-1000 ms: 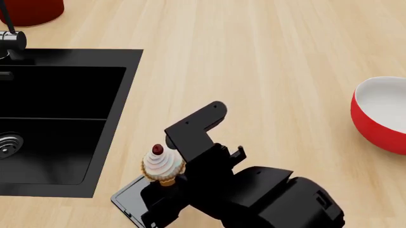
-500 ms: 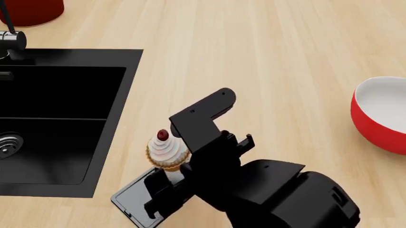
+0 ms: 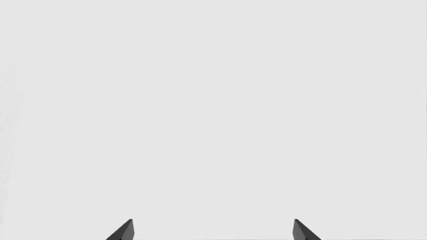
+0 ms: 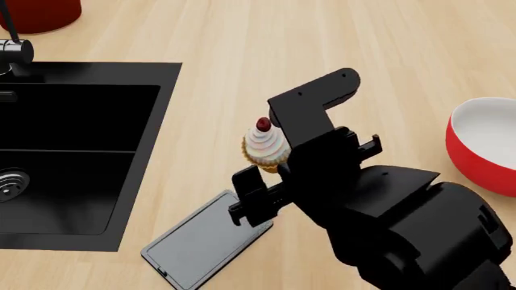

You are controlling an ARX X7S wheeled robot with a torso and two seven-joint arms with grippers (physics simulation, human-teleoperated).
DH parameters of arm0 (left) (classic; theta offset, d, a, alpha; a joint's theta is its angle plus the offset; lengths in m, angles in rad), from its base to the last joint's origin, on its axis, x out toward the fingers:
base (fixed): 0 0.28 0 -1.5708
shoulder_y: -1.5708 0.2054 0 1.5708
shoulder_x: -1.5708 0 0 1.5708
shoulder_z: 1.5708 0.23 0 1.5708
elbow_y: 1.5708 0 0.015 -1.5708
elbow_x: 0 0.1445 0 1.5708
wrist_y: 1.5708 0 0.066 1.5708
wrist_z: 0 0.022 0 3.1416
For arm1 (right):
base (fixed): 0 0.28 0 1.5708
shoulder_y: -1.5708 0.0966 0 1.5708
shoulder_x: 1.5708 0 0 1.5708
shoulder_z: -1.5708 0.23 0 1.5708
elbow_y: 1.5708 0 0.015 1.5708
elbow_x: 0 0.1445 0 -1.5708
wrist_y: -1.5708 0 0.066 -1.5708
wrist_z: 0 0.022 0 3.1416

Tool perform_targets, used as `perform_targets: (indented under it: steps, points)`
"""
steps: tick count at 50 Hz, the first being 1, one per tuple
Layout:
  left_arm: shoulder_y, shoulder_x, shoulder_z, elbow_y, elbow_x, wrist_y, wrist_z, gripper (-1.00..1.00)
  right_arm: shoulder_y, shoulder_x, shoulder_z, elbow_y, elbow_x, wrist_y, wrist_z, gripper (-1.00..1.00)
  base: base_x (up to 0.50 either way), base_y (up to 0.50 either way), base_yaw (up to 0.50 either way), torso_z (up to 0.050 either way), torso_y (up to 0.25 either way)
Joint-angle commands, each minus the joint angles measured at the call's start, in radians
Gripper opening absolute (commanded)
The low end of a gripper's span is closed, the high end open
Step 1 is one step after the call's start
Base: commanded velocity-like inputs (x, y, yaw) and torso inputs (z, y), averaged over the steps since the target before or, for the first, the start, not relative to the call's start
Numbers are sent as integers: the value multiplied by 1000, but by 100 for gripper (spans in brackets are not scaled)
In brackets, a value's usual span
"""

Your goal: Move the fresh-baked cupcake off the tray onto the counter, and place the bowl used for mixing into the sink.

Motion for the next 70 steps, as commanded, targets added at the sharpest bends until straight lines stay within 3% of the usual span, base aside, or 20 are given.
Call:
perform_targets:
  steps: [1, 70]
  points:
    - [-2, -3, 4, 2, -4, -3, -3, 100, 7, 26, 58, 46, -7, 14, 42, -100, 0, 0, 0, 0, 0]
    - [-2, -12, 8, 1, -25, 18, -19, 100, -86, 14, 7, 228, -60, -105, -48, -100, 0, 0, 0, 0, 0]
